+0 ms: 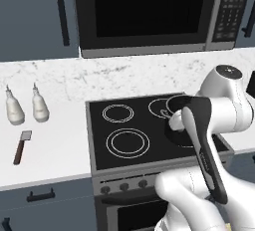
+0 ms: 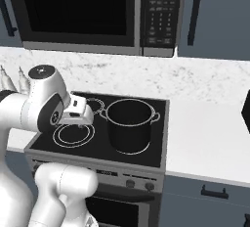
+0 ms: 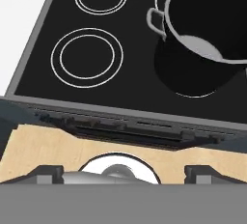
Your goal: Put the lime and eggplant in the pot. Retrieve the spatula and lightly stir the vegetables in the pot.
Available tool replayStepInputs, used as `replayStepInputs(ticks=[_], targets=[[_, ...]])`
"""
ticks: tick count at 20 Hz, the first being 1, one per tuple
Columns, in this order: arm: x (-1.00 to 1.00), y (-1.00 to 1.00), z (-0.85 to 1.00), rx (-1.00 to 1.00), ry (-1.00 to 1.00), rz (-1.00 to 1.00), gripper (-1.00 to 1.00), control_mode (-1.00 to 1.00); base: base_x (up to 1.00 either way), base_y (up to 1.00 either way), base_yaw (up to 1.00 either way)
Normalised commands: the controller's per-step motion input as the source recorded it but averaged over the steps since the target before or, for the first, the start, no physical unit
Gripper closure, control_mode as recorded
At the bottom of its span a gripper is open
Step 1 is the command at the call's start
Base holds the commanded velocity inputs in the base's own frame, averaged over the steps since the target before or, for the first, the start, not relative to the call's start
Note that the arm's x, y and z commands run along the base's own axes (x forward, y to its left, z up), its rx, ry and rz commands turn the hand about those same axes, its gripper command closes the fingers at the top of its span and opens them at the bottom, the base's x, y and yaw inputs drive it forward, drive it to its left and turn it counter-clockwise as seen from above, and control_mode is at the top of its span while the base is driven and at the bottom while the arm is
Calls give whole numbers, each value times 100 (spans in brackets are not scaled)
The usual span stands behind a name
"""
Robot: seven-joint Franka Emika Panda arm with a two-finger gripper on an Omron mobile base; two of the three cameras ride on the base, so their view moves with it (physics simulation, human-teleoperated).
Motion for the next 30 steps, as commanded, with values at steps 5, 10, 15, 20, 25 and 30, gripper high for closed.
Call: replayStepInputs(ticks=[5, 10, 15, 20, 25, 30], targets=[[0, 0, 0, 0, 0, 0, -100, 100, -19, 100, 0], [0, 0, 0, 0, 0, 0, -100, 100, 0, 100, 0], [0, 0, 0, 0, 0, 0, -100, 100, 0, 100, 0], [0, 18, -7, -9, 0, 1, -100, -100, 0, 29, 0], [11, 43, -34, -6, 7, 0, -100, -100, 0, 0, 0], [30, 16, -41, 1, 1, 0, -100, -100, 0, 0, 0]])
